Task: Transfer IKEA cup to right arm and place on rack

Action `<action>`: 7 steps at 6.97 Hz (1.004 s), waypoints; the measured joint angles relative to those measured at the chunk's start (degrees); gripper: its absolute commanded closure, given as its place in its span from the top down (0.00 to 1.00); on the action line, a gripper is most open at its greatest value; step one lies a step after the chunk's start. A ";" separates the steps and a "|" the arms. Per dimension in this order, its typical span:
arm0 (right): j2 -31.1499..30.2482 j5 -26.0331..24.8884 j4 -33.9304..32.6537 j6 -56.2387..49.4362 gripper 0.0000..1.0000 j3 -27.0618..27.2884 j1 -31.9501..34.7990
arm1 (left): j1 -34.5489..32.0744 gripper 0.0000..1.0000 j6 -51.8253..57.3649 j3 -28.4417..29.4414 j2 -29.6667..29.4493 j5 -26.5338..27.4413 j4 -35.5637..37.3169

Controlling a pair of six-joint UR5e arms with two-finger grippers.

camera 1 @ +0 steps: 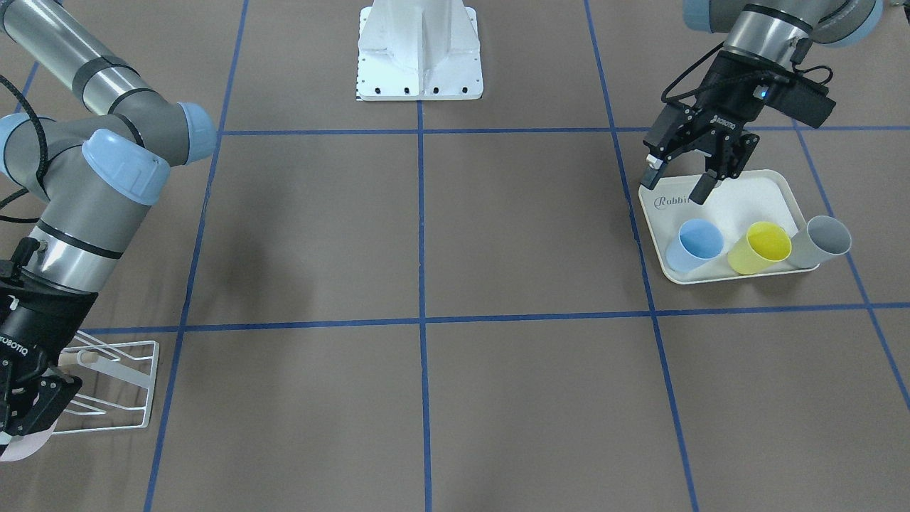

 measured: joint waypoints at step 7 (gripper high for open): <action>-4.31 -1.65 2.10 3.50 0.00 0.13 -1.16 | -4.40 1.00 7.60 0.07 3.59 -7.03 5.88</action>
